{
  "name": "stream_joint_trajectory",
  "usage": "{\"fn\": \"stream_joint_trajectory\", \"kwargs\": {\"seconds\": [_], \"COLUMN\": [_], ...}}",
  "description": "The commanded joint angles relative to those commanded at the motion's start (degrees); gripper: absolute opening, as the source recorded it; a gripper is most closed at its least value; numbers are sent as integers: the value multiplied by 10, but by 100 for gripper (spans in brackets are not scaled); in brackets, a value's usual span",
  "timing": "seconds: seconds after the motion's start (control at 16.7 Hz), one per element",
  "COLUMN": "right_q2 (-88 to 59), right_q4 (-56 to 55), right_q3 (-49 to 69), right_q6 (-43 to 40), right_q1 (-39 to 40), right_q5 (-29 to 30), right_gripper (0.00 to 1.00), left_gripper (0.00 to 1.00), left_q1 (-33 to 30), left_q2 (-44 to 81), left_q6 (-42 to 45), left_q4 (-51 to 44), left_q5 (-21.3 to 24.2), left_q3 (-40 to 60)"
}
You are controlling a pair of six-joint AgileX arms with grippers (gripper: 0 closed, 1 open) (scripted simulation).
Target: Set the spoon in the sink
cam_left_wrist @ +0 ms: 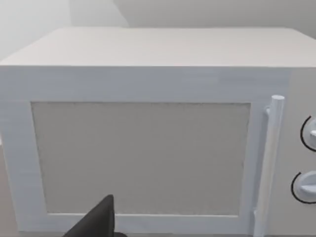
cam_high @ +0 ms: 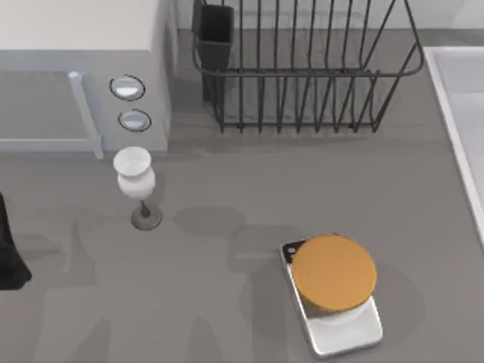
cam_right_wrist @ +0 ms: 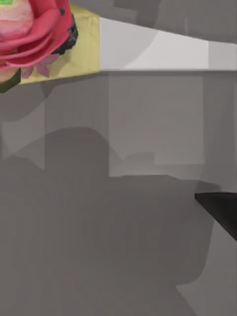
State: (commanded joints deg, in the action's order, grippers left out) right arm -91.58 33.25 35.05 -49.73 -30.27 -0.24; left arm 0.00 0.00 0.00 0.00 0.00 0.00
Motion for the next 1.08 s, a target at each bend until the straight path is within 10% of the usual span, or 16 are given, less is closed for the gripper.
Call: {"fn": "stream_joint_trajectory", "kwargs": {"seconds": [0.78, 1.08], "right_q2": [0, 0], "right_q4": [0, 0], "right_q3": [0, 0], "right_q6": [0, 0], "right_q1": [0, 0], "right_q5": [0, 0], "right_gripper": [2, 0], "left_gripper": [100, 100], "left_q1": [0, 0], "left_q2": [0, 0], "left_q6": [0, 0], "left_q4": [0, 0], "left_q5": [0, 0], "left_q3": [0, 0]}}
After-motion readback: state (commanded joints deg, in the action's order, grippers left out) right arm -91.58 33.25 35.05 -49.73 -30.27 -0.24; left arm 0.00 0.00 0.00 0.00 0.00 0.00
